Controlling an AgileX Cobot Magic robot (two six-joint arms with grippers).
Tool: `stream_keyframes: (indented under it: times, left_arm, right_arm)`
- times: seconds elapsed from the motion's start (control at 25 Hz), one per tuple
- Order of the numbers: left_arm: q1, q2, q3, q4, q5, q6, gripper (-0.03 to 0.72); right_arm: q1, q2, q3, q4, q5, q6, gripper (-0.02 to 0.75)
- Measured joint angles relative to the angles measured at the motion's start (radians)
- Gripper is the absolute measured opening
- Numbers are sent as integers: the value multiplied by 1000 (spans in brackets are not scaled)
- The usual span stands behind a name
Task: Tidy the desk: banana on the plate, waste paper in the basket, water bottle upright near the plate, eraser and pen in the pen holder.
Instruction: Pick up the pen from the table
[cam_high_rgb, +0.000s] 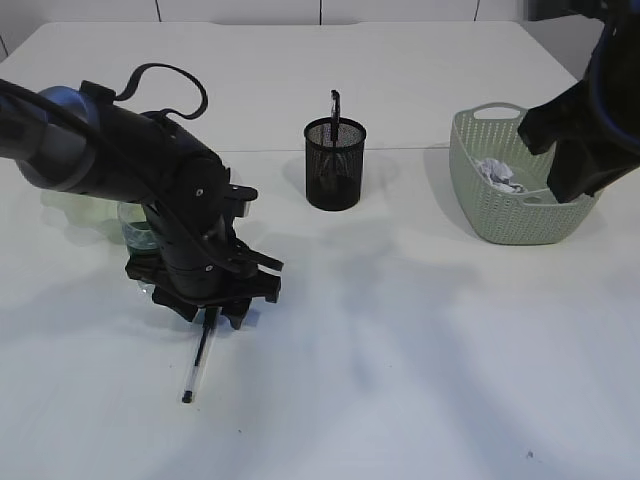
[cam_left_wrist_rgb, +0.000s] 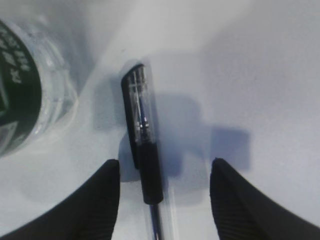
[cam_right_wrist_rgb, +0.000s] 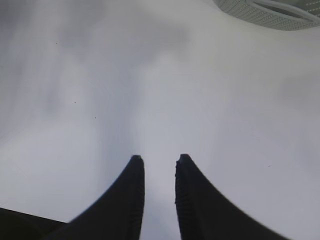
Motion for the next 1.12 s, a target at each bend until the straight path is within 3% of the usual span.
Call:
stream_keyframes:
  times: [0.84,1.12]
  left_arm:
    - [1,13,-2,-29,-2,2,399]
    - [1,15,-4,-34,6,5,298]
  right_arm:
    - [0,0,0,0,0,0,173]
    - [0,0,0,0,0,0,174]
